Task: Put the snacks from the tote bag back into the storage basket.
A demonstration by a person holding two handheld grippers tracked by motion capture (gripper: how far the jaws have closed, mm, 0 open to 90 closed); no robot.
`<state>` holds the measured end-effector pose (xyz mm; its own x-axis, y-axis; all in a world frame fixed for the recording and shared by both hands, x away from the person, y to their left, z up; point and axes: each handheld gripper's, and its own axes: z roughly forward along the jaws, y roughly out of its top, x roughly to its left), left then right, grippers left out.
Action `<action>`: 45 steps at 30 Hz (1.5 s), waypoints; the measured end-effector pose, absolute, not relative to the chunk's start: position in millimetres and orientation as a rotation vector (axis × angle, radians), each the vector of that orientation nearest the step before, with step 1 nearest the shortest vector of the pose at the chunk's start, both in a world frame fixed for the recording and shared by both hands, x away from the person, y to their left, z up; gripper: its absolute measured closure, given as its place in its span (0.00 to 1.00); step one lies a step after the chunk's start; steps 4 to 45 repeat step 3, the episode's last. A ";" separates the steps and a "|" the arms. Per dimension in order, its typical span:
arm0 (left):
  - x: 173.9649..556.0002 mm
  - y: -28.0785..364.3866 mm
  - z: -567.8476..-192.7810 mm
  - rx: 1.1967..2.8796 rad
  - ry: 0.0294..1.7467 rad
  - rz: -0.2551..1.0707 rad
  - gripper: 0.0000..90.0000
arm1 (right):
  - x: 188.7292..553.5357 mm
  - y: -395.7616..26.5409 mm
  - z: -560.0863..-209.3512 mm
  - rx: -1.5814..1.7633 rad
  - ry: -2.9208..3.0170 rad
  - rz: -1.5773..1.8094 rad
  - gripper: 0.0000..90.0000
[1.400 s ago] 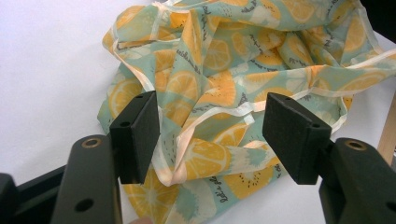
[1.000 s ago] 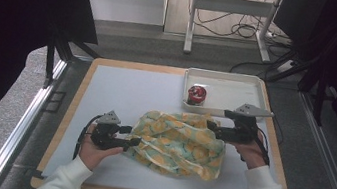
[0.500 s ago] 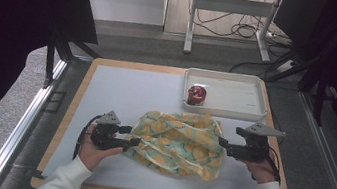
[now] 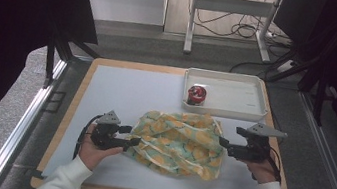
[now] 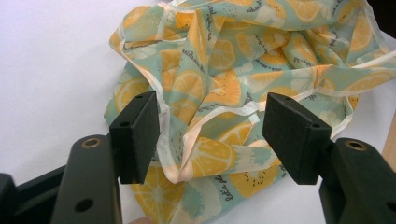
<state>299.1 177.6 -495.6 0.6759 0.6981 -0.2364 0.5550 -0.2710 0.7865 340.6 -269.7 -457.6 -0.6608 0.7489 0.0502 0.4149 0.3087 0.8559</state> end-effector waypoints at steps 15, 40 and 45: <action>299.4 176.9 -495.5 1.957 0.971 0.192 0.41 | 340.1 -271.1 -457.1 1.045 2.222 1.294 0.21; 299.4 176.9 -495.5 1.957 0.971 0.192 0.41 | 340.1 -271.1 -457.1 1.045 2.222 1.294 0.21; 299.4 176.9 -495.5 1.957 0.971 0.192 0.41 | 340.1 -271.1 -457.1 1.045 2.222 1.294 0.21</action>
